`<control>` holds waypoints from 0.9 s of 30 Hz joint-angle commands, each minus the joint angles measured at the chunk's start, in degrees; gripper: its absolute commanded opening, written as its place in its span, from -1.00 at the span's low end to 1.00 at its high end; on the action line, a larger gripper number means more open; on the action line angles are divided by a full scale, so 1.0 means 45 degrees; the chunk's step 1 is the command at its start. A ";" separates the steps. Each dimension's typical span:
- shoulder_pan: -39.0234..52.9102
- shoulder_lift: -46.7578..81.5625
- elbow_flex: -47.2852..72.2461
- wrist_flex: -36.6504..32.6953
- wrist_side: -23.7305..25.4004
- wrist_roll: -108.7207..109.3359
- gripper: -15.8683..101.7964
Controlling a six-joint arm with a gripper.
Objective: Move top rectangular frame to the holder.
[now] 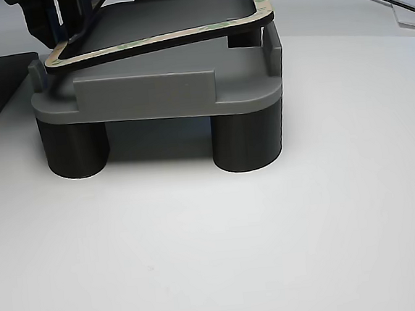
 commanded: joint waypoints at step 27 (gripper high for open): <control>-0.0137 0.0156 -0.0547 -0.0527 0.0918 -0.0801 0.97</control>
